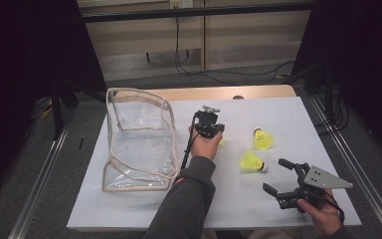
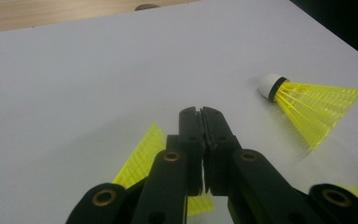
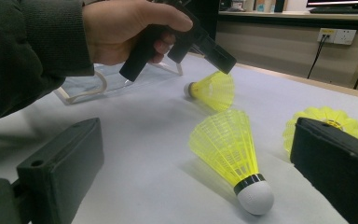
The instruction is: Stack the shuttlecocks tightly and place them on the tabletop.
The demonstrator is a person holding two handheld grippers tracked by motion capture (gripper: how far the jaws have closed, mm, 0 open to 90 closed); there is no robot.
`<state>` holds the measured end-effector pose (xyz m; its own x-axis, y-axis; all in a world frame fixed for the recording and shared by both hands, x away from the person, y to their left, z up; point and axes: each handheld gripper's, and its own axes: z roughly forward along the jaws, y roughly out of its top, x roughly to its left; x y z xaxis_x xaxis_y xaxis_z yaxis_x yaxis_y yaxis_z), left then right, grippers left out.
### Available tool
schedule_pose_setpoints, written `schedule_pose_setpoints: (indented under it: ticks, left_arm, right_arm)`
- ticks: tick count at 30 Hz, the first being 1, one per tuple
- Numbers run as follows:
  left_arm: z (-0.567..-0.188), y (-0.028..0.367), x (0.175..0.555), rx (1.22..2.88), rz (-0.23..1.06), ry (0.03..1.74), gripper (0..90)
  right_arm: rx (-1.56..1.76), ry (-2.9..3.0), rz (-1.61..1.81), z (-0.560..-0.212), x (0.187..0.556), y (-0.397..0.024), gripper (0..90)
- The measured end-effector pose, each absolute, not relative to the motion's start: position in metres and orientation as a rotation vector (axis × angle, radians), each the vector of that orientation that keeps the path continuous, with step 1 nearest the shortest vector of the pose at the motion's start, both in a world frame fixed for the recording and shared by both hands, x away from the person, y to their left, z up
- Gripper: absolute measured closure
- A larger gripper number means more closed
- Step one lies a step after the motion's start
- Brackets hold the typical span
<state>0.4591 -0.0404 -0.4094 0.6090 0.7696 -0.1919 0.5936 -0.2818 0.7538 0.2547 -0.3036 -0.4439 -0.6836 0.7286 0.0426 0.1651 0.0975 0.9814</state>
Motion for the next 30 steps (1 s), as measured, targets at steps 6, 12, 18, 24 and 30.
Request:
schedule_pose_setpoints:
  ticks: [6,12,18,24,30]
  left_arm:
    - [-0.4095,-0.0372,0.46,1.984,0.265,1.084,87.3]
    - [-0.4099,-0.0374,0.4595,1.979,0.267,1.09,87.3]
    - [-0.4101,-0.0372,0.4599,1.985,0.269,1.089,87.3]
    - [-0.4094,-0.0366,0.4595,1.982,0.273,1.093,87.3]
    - [-0.4089,-0.0355,0.4596,1.985,0.275,1.092,87.3]
  right_arm:
    - [0.873,1.922,1.618,-0.4442,0.255,-0.3039,2.2]
    - [0.874,1.925,1.617,-0.4443,0.2551,-0.3034,2.2]
    - [0.876,1.922,1.622,-0.4442,0.255,-0.3039,2.2]
    - [0.873,1.919,1.622,-0.4438,0.2549,-0.304,2.2]
    - [0.872,1.918,1.624,-0.4436,0.255,-0.3038,2.2]
